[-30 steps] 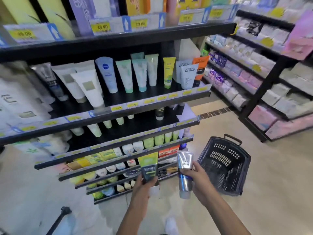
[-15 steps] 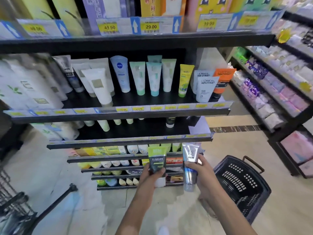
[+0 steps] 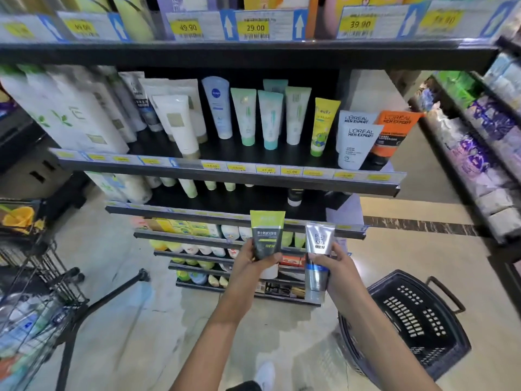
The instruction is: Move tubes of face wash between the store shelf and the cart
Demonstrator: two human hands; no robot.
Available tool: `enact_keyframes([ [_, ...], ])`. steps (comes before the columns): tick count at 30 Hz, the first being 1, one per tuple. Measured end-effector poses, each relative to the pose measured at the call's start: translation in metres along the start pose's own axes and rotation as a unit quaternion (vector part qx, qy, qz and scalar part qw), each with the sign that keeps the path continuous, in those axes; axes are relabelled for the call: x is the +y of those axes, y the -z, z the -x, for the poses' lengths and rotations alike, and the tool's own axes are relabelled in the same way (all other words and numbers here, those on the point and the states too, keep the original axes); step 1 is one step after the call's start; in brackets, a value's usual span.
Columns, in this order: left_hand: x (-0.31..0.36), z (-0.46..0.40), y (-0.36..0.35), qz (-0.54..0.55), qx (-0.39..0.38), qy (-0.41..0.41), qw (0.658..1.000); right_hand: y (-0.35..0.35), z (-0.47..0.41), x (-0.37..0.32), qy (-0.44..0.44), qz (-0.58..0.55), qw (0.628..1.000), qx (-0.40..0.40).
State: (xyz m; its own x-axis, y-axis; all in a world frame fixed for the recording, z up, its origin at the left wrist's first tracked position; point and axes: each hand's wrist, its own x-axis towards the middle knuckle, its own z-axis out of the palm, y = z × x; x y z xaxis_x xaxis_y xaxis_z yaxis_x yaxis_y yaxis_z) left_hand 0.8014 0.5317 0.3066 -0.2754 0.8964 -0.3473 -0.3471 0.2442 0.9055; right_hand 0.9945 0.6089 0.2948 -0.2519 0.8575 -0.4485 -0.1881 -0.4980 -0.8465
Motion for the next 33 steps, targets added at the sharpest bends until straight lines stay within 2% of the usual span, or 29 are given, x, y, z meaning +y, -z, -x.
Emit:
enact_keyframes([
  [6, -0.003, -0.01, -0.015, -0.024, 0.041, 0.017, 0.999, 0.012, -0.006, -0.001, -0.008, -0.009, 1.0, -0.003],
  [15, -0.043, -0.051, -0.036, -0.054, 0.033, 0.016, 0.998, 0.037, -0.032, 0.006, -0.016, -0.041, 0.998, 0.041],
  [24, -0.069, -0.112, -0.039, -0.052, 0.02, -0.043, 0.998, 0.051, -0.073, 0.019, 0.016, -0.058, 0.998, 0.027],
  [29, -0.06, -0.141, -0.043, -0.085, 0.012, -0.087, 0.992, 0.051, -0.086, 0.024, 0.023, -0.07, 0.997, 0.021],
  [33, -0.046, -0.162, -0.048, -0.118, 0.034, -0.138, 0.983, 0.05, -0.094, 0.023, 0.028, -0.074, 0.997, 0.027],
])
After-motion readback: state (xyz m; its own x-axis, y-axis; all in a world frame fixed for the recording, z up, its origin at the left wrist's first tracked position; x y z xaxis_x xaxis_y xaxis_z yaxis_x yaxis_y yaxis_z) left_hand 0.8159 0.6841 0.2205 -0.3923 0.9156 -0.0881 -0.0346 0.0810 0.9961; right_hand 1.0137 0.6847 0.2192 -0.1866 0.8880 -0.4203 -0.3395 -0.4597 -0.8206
